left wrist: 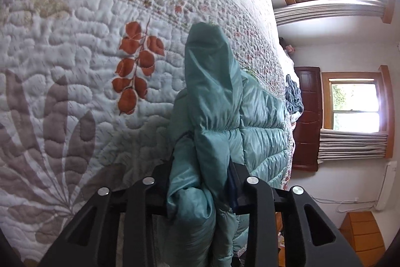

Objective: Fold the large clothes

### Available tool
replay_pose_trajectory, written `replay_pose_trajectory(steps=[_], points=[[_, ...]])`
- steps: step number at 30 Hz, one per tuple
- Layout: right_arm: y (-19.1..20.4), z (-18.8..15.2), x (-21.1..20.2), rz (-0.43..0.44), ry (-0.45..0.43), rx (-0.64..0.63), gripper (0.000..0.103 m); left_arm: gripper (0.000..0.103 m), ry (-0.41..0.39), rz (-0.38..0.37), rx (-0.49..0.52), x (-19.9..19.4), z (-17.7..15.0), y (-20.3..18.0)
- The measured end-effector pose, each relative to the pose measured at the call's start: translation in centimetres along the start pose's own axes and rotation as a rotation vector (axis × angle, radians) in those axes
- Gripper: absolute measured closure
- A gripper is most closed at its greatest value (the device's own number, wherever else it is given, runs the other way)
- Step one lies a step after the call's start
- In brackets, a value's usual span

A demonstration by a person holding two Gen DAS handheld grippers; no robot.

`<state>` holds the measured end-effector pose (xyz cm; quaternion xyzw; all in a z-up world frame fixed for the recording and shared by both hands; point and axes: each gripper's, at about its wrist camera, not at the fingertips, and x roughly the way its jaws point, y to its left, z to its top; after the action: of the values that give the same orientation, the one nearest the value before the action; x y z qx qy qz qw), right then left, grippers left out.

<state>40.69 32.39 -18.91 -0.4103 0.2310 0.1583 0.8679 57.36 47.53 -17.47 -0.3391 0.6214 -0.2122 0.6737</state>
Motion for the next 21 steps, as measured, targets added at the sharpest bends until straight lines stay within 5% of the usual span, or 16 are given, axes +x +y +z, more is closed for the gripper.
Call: replay_pose_trajectory(steps=[21], points=[[-4.7,0.3,-3.7,0.063,-0.102,0.251,0.074,0.072,-0.050,0.226,0.078,-5.7,-1.2,-9.8]])
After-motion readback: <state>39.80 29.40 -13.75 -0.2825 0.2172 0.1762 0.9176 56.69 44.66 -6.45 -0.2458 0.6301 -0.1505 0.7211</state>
